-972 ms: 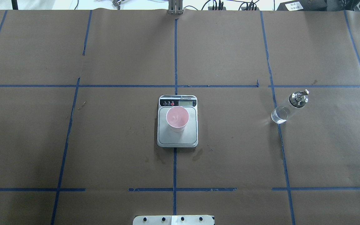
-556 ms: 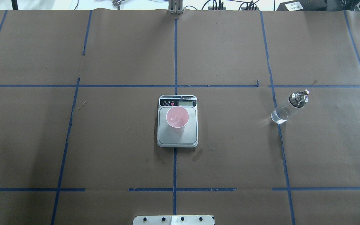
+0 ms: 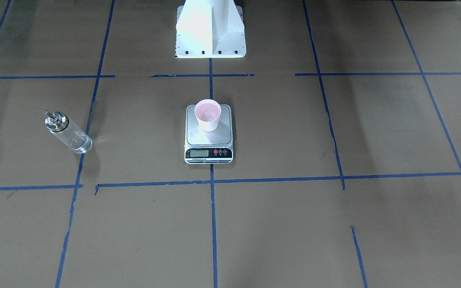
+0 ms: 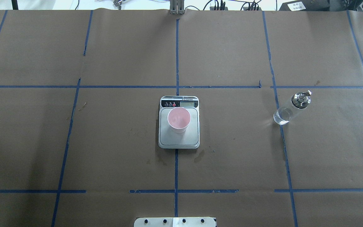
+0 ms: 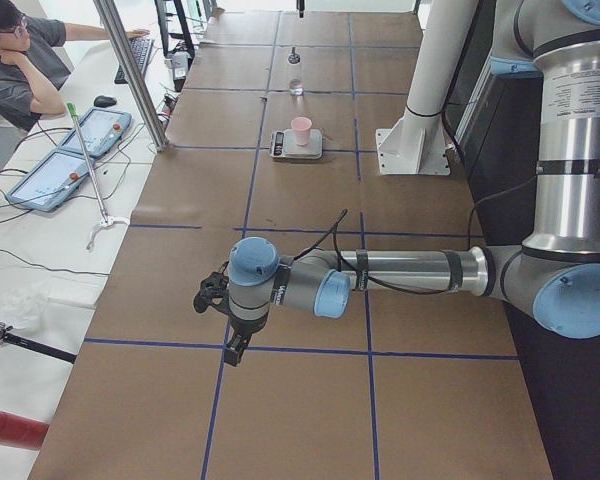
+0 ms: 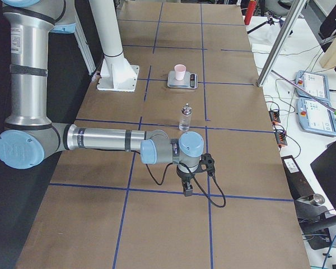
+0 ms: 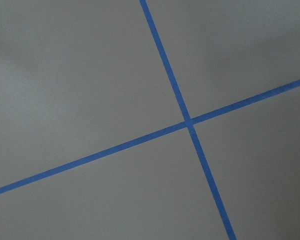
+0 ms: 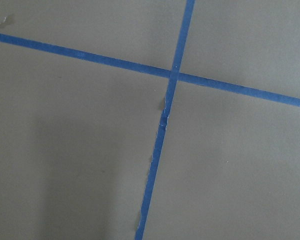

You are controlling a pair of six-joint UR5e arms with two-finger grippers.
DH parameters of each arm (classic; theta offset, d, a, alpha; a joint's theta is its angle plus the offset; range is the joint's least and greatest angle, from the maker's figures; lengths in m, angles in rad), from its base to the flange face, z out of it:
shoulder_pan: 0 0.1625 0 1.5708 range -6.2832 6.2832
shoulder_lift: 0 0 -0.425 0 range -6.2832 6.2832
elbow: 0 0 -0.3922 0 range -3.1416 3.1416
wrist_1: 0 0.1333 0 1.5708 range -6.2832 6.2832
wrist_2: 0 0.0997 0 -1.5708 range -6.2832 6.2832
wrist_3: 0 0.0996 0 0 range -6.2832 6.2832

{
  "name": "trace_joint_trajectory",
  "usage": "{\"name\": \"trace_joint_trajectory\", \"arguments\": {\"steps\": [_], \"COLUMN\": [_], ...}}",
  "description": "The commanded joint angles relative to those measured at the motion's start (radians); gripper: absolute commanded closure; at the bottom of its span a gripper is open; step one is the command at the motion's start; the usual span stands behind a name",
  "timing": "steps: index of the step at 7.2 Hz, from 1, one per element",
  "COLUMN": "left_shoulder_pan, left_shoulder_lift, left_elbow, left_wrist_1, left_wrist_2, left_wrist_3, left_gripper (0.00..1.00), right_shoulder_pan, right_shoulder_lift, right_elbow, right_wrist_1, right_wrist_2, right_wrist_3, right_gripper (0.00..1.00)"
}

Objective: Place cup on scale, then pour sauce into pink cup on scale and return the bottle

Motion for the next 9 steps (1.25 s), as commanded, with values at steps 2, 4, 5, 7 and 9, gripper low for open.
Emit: {"name": "trace_joint_trajectory", "arguments": {"steps": [2, 4, 5, 7, 9], "left_shoulder_pan": [0.000, 0.000, 0.000, 0.000, 0.000], "left_shoulder_lift": [0.000, 0.000, 0.000, -0.018, -0.029], "left_elbow": [0.021, 0.022, 0.024, 0.038, 0.033], "left_wrist_1": [0.001, 0.001, 0.001, 0.033, 0.041], "left_wrist_2": [-0.002, -0.002, -0.002, -0.002, -0.014], "left_wrist_3": [-0.001, -0.001, -0.001, -0.010, -0.158], "left_gripper": [0.00, 0.00, 0.00, 0.00, 0.00], "right_shoulder_pan": [0.029, 0.078, 0.077, 0.077, 0.077], "right_shoulder_lift": [0.013, 0.033, 0.033, 0.032, 0.030], "right_elbow": [0.027, 0.041, 0.040, 0.030, 0.029], "right_wrist_1": [-0.010, -0.107, -0.106, -0.103, -0.103], "right_wrist_2": [0.020, 0.098, 0.095, 0.092, 0.089], "right_wrist_3": [0.046, 0.044, 0.046, 0.049, 0.049], "right_gripper": [0.00, 0.00, 0.00, 0.00, 0.00]}}
